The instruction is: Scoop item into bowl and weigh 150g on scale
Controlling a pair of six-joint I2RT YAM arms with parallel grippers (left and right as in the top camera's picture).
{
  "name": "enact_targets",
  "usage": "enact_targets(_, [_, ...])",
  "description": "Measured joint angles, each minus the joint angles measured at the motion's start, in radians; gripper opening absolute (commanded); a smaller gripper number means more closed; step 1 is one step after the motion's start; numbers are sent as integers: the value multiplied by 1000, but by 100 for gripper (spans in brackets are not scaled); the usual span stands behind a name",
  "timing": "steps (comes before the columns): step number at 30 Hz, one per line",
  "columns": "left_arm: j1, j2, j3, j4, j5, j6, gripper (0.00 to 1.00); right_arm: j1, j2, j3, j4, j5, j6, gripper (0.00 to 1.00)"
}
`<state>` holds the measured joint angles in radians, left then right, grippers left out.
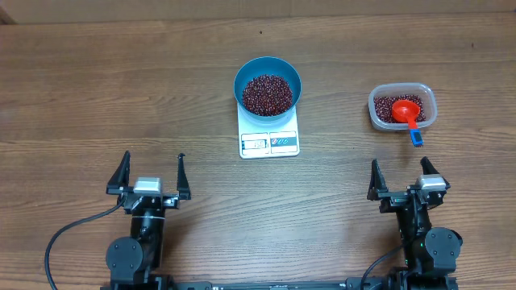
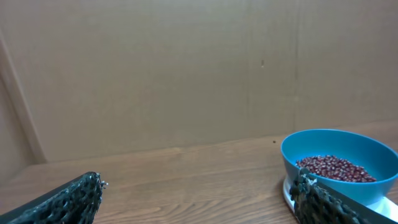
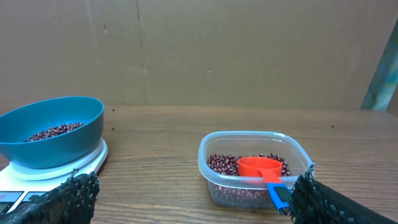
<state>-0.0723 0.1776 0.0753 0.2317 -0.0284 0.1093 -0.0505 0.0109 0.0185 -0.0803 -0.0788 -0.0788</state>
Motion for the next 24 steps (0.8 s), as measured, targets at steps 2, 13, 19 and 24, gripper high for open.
enact_targets(2, [12,-36,-26,0,2,-2,100,0,0,0,0,0,0,100])
enact_targets(13, [138,-164,-65,-144,35,-3,99,0,0,0,0,0,0,100])
enact_targets(19, [145,-165,-66,-301,43,-3,99,0,0,0,0,0,0,100])
enact_targets(24, [145,-164,-66,-308,43,-3,100,0,0,0,0,0,0,100])
